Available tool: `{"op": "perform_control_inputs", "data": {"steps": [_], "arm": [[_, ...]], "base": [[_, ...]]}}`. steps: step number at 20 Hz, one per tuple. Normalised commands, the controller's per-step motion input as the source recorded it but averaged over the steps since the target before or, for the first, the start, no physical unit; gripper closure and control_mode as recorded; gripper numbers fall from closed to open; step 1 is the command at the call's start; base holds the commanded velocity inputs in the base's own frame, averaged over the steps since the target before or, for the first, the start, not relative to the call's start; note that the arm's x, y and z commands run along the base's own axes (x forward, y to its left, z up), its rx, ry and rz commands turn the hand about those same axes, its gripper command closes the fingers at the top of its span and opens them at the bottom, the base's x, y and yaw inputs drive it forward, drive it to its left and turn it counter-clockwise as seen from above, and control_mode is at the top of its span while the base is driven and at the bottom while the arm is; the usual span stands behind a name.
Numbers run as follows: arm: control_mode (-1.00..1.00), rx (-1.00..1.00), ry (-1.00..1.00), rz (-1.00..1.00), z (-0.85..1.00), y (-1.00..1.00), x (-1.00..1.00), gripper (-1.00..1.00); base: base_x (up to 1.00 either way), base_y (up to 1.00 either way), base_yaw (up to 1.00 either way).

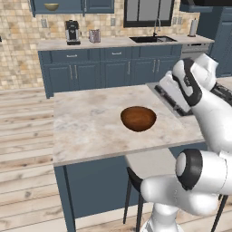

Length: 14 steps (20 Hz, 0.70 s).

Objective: Pick up the bowls from the cabinet and place each bowl in front of a stool on the dining counter.

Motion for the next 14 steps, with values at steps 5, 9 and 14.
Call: {"op": "perform_control_inputs", "data": {"steps": [5,9,14], "arm": [[-1.00,-0.19,-0.01,0.14,0.64,0.05,-0.97,-1.00],[-1.00,-0.27,-0.01,0.22,0.55,0.28,-0.89,-1.00],[-1.00,-0.26,-0.08,0.22,0.41,0.23,-0.82,-1.00]], "base": [[0.00,0.00,0.00],[0.00,0.00,0.00],[0.00,0.00,0.00]]}}
